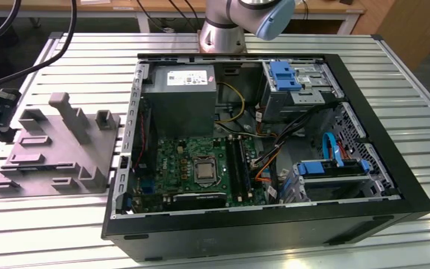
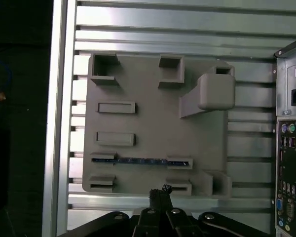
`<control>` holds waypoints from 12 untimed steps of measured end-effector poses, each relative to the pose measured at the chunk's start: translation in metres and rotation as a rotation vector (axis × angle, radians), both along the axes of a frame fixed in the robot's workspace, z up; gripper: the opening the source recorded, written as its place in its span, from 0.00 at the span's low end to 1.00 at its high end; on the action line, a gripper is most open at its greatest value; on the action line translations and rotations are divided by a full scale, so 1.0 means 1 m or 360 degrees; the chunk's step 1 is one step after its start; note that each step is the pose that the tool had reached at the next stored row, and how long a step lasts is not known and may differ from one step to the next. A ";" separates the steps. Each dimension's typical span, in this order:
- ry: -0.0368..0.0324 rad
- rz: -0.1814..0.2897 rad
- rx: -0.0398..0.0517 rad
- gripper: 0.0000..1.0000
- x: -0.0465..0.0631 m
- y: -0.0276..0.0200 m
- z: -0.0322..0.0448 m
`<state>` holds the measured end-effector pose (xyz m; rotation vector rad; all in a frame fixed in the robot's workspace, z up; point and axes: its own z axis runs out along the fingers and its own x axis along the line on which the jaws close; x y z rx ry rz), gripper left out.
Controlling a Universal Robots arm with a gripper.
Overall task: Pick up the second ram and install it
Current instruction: 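Pick up the second ram and move it above second insertion slot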
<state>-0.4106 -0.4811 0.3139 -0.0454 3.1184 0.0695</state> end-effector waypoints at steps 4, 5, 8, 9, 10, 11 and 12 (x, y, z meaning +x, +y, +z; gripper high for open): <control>0.0000 0.0116 0.0000 0.10 0.000 0.0000 -0.0008; 0.0000 0.0145 0.0000 0.10 0.000 0.0000 -0.0011; 0.0000 0.0233 0.0000 0.10 0.000 0.0000 -0.0018; 0.0000 0.0262 0.0000 0.10 0.000 0.0000 -0.0020; 0.0000 0.0291 0.0000 0.10 0.000 0.0000 -0.0022; 0.0000 0.0319 0.0000 0.10 0.000 0.0000 -0.0024; 0.0000 0.0348 0.0000 0.10 0.000 0.0000 -0.0026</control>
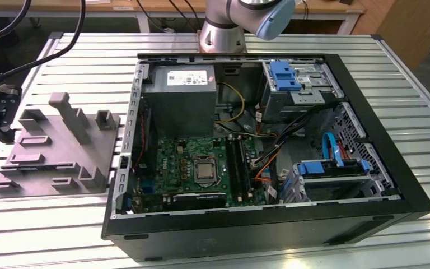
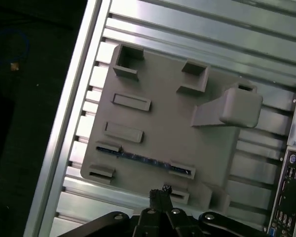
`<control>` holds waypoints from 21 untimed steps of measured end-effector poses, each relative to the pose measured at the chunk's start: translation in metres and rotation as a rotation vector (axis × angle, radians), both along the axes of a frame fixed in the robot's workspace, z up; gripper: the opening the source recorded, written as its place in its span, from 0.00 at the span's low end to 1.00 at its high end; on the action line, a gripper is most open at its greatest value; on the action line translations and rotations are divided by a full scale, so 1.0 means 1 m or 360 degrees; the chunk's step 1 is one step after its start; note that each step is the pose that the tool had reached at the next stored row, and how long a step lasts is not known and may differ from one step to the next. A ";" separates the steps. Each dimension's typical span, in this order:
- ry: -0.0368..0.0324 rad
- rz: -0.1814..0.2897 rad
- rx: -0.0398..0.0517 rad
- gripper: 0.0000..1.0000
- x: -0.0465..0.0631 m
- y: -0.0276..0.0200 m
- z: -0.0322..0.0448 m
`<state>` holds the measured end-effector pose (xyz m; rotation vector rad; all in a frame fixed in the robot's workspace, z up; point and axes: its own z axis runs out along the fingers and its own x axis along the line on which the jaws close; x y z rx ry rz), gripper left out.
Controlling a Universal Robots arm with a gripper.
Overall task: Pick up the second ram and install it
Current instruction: 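Pick up the second ram and move it above second insertion slot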
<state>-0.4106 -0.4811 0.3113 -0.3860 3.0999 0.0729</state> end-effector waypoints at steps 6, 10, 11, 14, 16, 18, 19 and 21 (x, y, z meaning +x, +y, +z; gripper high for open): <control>0.0000 0.0173 0.0000 0.10 0.000 0.0000 -0.0011; 0.0000 0.0290 0.0000 0.10 0.000 0.0000 -0.0019; 0.0000 0.0319 0.0000 0.10 0.000 0.0000 -0.0021; 0.0000 0.0405 0.0000 0.10 0.000 0.0000 -0.0026; 0.0000 0.0464 0.0000 0.10 0.000 0.0000 -0.0030; 0.0000 0.0521 0.0000 0.10 0.000 0.0000 -0.0034; 0.0000 0.0550 0.0000 0.10 0.000 0.0000 -0.0035; 0.0000 0.0609 0.0000 0.10 0.000 0.0000 -0.0039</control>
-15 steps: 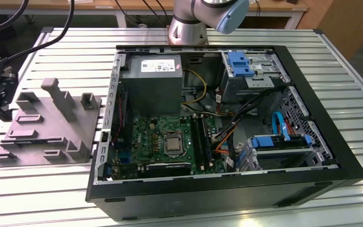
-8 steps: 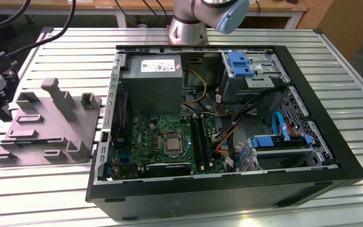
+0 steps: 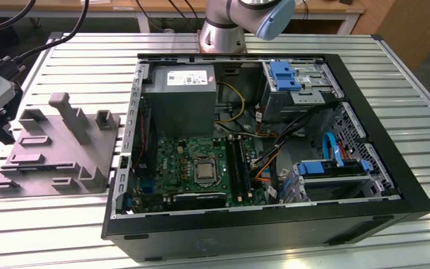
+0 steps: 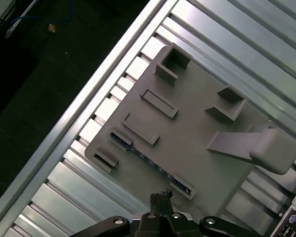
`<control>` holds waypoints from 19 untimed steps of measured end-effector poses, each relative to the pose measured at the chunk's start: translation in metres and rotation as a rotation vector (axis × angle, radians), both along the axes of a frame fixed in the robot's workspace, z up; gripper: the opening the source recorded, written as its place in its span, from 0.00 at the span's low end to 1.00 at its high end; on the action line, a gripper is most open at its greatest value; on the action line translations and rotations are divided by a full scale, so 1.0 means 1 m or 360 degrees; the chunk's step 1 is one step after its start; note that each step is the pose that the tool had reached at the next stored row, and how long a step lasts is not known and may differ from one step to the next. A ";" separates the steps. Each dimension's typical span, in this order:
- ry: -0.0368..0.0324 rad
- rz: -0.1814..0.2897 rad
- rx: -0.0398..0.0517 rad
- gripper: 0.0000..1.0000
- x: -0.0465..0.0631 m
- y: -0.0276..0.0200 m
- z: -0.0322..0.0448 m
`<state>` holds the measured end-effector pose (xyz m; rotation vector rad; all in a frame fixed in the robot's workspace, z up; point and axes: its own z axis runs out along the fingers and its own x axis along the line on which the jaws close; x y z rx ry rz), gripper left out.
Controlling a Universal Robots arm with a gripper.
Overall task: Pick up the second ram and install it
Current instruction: 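Pick up the second ram and move it above second insertion slot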
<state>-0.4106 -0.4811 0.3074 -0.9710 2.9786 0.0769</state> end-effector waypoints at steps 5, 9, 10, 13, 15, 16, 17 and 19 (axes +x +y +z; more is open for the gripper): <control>0.0000 0.0144 0.0000 0.10 0.000 0.0000 -0.0009; 0.0000 0.0260 0.0000 0.10 0.000 0.0000 -0.0016; 0.0000 0.0289 0.0000 0.10 0.000 0.0000 -0.0017; 0.0000 0.0375 0.0000 0.10 0.000 0.0000 -0.0021; 0.0000 0.0434 0.0000 0.10 0.000 0.0000 -0.0023; 0.0000 0.0462 0.0000 0.10 0.000 0.0000 -0.0024; 0.0000 0.0491 0.0000 0.10 0.000 0.0000 -0.0025; 0.0000 0.0548 0.0000 0.10 0.000 0.0000 -0.0026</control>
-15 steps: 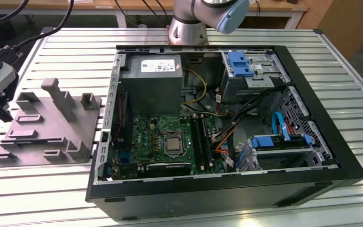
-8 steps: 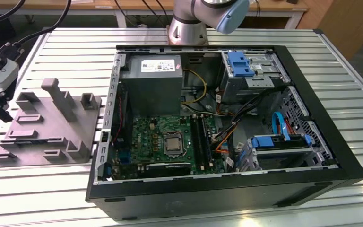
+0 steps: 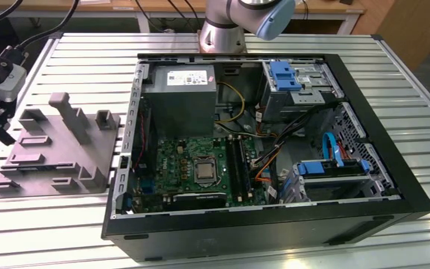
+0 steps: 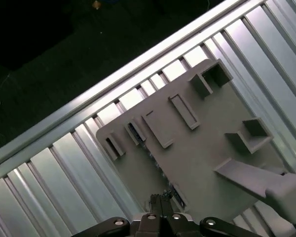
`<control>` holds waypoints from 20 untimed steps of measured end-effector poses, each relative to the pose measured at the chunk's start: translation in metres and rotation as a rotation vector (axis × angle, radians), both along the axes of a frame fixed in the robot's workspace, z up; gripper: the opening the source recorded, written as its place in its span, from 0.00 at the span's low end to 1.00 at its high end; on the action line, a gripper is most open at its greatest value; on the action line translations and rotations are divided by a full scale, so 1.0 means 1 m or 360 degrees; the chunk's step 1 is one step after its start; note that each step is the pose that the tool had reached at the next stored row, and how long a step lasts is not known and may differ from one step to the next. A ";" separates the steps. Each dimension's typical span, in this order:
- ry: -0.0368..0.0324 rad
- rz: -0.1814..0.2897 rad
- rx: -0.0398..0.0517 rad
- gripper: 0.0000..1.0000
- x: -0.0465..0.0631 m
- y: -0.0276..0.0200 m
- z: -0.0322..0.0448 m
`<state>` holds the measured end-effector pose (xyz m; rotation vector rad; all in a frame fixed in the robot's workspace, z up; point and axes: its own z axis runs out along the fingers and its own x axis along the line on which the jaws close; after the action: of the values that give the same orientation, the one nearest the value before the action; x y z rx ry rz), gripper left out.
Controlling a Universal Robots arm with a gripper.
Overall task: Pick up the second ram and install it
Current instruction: 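Pick up the second ram and move it above second insertion slot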
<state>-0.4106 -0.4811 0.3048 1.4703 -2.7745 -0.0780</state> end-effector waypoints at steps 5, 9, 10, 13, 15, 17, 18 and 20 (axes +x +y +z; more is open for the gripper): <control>0.0000 0.0146 0.0000 0.10 0.000 0.0000 -0.0003; 0.0000 0.0263 0.0000 0.10 0.000 0.0000 -0.0005; 0.0000 0.0291 0.0000 0.10 0.000 0.0000 -0.0006; 0.0000 0.0377 0.0000 0.10 0.000 0.0000 -0.0010; 0.0000 0.0436 0.0000 0.10 0.000 0.0000 -0.0013; 0.0000 0.0494 0.0000 0.10 0.000 0.0000 -0.0018; 0.0000 0.0522 0.0000 0.10 0.000 0.0000 -0.0020; 0.0000 0.0579 0.0000 0.10 0.000 0.0000 -0.0024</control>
<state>-0.4106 -0.4811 0.3024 1.9425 -2.4554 -0.0763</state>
